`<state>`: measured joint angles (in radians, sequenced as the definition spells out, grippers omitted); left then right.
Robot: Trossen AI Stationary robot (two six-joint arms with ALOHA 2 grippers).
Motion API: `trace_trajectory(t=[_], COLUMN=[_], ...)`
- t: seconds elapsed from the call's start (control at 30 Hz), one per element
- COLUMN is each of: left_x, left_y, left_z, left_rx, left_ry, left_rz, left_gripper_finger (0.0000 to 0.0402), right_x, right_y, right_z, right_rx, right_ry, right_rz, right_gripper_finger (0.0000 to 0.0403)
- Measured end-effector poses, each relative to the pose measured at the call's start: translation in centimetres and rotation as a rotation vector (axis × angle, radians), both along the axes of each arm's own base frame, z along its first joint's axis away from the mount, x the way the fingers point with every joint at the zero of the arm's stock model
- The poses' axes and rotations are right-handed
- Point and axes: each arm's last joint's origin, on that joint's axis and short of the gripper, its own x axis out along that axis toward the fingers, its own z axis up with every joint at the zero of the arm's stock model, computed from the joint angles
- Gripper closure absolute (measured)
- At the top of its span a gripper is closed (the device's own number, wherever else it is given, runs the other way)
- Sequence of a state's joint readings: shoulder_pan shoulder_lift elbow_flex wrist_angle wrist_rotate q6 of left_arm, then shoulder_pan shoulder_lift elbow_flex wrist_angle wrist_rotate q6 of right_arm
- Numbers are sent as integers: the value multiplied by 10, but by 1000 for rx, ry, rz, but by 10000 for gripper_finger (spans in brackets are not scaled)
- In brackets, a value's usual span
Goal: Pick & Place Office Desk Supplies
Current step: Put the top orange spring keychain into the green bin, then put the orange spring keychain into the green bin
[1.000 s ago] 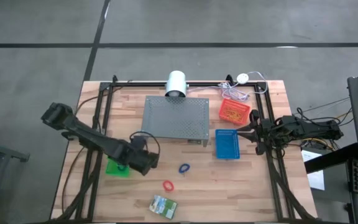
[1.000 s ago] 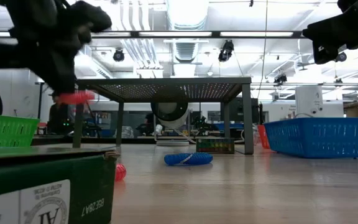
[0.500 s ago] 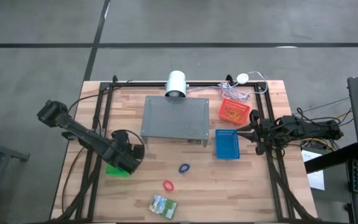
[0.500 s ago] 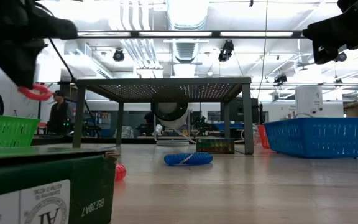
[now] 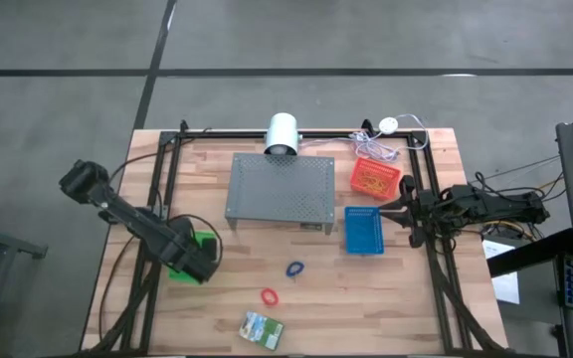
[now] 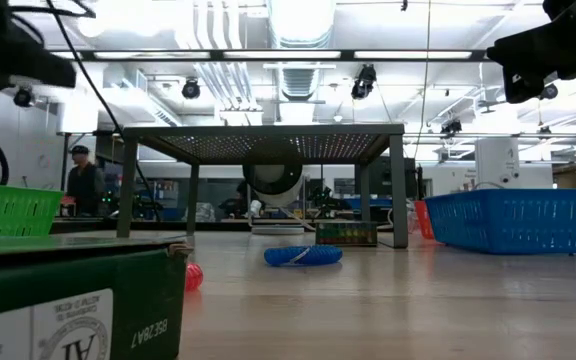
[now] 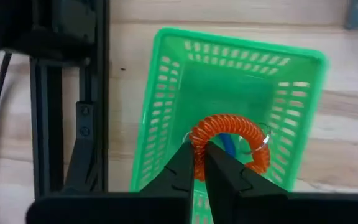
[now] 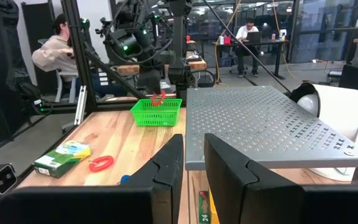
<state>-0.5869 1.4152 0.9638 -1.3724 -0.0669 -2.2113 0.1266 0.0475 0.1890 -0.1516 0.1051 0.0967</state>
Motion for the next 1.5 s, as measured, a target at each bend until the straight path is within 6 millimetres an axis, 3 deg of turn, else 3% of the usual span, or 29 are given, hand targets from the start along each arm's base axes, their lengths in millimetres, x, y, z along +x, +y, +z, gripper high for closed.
trace_trajectory(t=[0.47,1.37,1.5], left_x=[-3,-2,-4], left_y=[-4,-4,-3], left_z=[-45,-45,-37], left_rx=[-115,-127,-148], left_ry=[-83,-95,-125], left_rz=[-40,-47,-74], left_gripper_finger=[369,305,304], right_x=[0,0,0], right_y=[0,0,0], right_z=[0,0,0], right_rx=[0,0,0], right_ry=[0,0,0], right_rz=[1,0,0], right_gripper_finger=[339,339,339])
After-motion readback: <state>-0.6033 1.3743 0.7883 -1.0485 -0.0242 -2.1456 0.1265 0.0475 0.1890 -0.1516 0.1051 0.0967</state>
